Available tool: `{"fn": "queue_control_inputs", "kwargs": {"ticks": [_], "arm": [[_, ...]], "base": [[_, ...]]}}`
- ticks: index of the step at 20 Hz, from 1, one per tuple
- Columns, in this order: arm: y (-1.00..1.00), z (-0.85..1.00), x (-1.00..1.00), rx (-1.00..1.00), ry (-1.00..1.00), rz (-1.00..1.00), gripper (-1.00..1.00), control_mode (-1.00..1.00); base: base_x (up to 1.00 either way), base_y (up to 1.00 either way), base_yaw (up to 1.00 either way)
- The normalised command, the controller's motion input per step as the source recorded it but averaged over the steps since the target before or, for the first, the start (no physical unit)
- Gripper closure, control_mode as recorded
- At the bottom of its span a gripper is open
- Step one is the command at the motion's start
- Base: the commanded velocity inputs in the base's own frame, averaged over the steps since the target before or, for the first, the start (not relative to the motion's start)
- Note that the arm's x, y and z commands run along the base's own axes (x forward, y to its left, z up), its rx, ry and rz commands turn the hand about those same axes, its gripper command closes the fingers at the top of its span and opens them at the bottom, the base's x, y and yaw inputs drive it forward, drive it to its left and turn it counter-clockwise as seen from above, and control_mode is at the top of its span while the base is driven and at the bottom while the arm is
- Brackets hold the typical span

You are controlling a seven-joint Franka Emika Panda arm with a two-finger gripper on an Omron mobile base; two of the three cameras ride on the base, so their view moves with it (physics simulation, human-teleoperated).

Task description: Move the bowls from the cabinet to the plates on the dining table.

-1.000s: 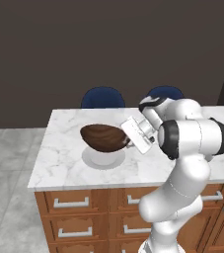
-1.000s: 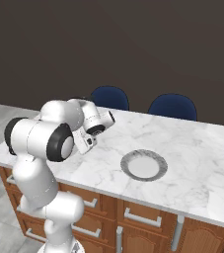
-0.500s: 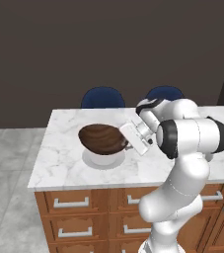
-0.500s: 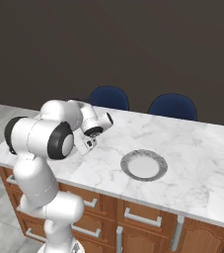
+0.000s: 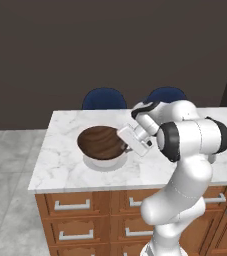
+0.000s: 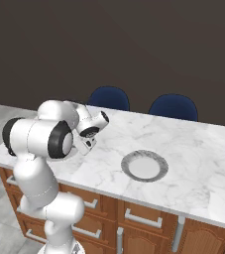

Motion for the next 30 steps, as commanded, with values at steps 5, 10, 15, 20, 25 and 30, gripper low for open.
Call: {"fn": "queue_control_inputs", "kwargs": {"ticks": [5,10,15,20,25,30], "arm": [[0.03,-0.2,0.17,-0.06,-0.02,0.01,1.0,-1.0],[-0.05,-0.25,0.13,-0.08,0.04,0.0,1.0,-1.0],[0.04,-0.3,0.16,-0.01,0.01,0.0,1.0,-1.0],[0.0,-0.23,0.1,0.01,0.01,0.0,1.0,-1.0],[-0.12,0.22,-0.13,0.0,0.04,0.01,1.0,-1.0],[-0.11,0.35,-0.14,0.0,0.02,0.02,1.0,-1.0]], "base": [[0.0,0.0,0.0],[0.0,0.0,0.0],[0.0,0.0,0.0],[0.0,0.0,0.0],[0.0,0.0,0.0],[0.0,0.0,0.0]]}}
